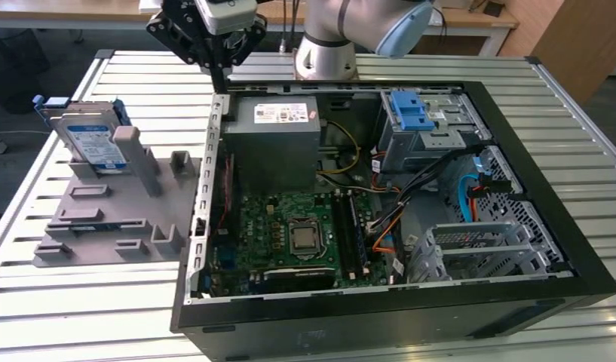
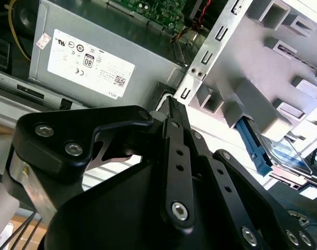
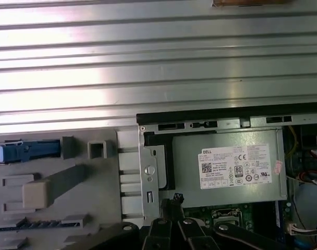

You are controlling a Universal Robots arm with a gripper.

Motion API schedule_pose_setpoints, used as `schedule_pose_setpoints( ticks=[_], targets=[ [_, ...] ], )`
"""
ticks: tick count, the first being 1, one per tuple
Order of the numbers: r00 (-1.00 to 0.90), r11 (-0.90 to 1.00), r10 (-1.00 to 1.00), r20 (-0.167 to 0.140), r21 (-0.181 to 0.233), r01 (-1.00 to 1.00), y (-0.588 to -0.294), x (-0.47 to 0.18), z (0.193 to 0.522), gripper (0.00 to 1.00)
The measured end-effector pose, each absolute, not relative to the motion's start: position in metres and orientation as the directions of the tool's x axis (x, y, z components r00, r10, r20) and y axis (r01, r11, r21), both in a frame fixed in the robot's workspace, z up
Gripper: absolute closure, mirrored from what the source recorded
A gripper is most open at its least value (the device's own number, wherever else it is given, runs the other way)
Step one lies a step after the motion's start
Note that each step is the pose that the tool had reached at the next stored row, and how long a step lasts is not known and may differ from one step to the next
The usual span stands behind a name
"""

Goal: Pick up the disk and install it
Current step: 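Reach for the disk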

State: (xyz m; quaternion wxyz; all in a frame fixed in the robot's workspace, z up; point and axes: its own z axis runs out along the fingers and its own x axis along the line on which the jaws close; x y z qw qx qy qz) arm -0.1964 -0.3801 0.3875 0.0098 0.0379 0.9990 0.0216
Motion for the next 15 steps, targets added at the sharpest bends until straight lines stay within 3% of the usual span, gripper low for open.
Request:
schedule_pose_setpoints(
  ticks=[15],
  targets=[
    [-0.997,0.996,0.076,-0.013,0.043,0.076,-0.374,-0.213,0.387,0.89]
  ],
)
